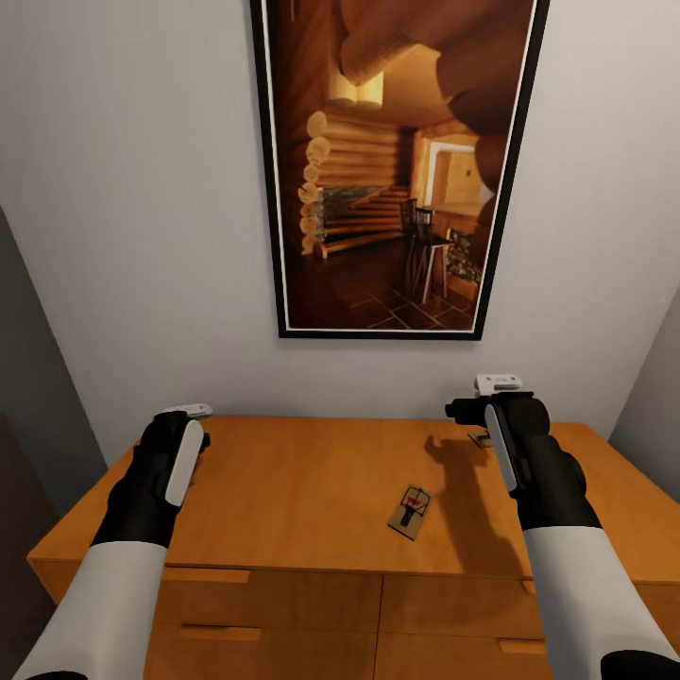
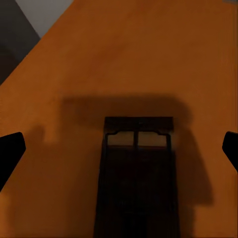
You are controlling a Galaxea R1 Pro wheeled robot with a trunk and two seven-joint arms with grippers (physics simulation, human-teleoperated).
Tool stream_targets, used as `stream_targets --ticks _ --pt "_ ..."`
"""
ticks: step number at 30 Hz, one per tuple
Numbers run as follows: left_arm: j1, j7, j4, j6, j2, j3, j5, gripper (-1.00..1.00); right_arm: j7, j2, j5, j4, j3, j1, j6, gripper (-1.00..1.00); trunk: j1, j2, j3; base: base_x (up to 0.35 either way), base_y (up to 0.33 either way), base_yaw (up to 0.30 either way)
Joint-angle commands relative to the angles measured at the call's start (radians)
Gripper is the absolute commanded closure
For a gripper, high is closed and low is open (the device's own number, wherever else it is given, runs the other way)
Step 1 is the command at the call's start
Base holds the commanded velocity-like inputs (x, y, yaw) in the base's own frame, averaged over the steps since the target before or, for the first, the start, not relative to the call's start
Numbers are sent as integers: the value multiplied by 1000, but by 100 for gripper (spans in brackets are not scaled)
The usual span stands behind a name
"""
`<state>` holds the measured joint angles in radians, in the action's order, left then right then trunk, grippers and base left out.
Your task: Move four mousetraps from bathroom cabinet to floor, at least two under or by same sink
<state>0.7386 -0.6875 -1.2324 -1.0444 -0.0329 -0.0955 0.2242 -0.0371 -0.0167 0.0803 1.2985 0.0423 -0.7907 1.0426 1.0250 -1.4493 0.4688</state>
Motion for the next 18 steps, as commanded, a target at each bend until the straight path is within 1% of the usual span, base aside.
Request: stream_targets --ticks 1,10,18 --pt "1 -9 -1 -1 -2 -1 10 -100 4 0 7 1 0 -1 5 -100 0 -1 1 -35 0 0" --pt "1 -9 -2 0 -6 -1 9 -100 3 0 7 -1 -1 -1 5 -100 0 -1 1 -138 -24 0" --pt "1 -9 -2 0 -7 -1 10 -100 3 0 7 -3 0 -1 5 -100 0 -1 1 -41 -7 0"
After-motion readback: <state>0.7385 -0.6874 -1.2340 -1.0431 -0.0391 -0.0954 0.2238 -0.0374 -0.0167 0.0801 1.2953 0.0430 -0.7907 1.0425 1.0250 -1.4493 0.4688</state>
